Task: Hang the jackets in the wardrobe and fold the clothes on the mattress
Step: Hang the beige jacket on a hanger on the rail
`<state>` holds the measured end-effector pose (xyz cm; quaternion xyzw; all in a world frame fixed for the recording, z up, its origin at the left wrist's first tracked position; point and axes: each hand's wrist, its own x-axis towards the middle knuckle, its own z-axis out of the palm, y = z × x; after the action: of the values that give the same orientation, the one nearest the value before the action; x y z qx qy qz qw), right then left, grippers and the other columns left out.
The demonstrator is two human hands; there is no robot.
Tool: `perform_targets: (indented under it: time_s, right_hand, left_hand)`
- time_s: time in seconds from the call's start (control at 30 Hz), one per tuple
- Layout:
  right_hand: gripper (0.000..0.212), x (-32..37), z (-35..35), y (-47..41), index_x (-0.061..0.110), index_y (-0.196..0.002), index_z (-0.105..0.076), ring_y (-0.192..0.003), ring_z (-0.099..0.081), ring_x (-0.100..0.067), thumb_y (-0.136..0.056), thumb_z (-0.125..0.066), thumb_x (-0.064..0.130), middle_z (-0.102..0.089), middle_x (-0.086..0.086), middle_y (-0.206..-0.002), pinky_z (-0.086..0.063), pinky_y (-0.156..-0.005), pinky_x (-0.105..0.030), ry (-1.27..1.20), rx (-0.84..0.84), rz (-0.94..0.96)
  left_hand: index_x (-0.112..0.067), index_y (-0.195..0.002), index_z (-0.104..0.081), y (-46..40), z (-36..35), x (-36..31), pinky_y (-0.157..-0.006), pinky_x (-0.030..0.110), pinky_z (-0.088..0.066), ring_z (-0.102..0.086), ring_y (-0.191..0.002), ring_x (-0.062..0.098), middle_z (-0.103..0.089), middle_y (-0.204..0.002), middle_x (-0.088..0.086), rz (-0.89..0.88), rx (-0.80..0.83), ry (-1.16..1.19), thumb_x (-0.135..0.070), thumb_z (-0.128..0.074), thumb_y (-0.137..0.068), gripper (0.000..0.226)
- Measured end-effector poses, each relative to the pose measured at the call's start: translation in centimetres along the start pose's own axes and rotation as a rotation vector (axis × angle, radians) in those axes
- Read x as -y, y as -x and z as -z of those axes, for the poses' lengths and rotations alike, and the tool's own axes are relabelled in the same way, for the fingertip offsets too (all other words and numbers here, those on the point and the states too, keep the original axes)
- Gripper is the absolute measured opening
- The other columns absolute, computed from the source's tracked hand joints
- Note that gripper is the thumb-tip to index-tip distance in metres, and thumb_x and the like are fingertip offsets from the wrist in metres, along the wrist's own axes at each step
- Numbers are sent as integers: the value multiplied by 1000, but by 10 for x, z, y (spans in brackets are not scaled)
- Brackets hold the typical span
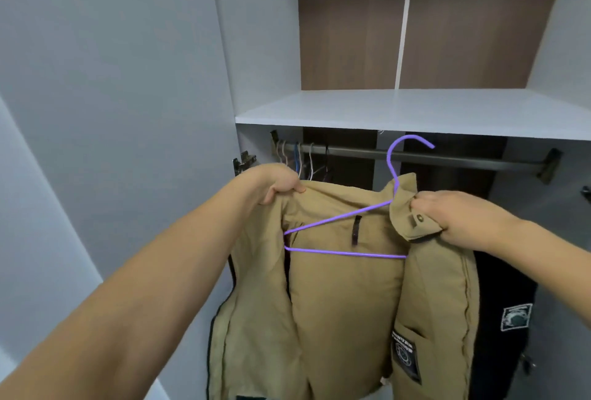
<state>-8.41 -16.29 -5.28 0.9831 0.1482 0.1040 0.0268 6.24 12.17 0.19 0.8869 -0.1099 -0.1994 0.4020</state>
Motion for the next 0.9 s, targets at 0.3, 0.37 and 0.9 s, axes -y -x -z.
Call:
perform_targets:
  time_s: [0.3,0.37,0.9]
  right_hand:
    - [26,16,11,-4,29,-104,-66,-101,-64,-18,-79,-60,26,-69,10,-104,-51,-89,-42,-466,-254,-348]
    - [36,19,21,4,30,-102,-69,-103,-64,-16,-76,-58,51,-71,9,-105,-49,-95,-44,-673,-325,-323]
    - [45,7,16,2,44,-110,-66,-109,-64,-12,-71,-62,66,-71,14,-111,-48,-100,-48,-971,-610,-532]
  left_hand:
    - [6,-120,-48,9,-53,-59,-60,52,-58,-68,-86,39,-63,-109,27,83,265,944,0,-27,-104,27]
    - [4,-114,-49,13,-54,-74,-66,54,-57,-67,-98,41,-61,-117,28,52,255,1032,0,-27,-104,25]
    - [-1,-105,-51,30,-75,-125,-65,28,-58,-64,-70,22,-61,-87,13,-385,-107,790,0,-34,-96,19]
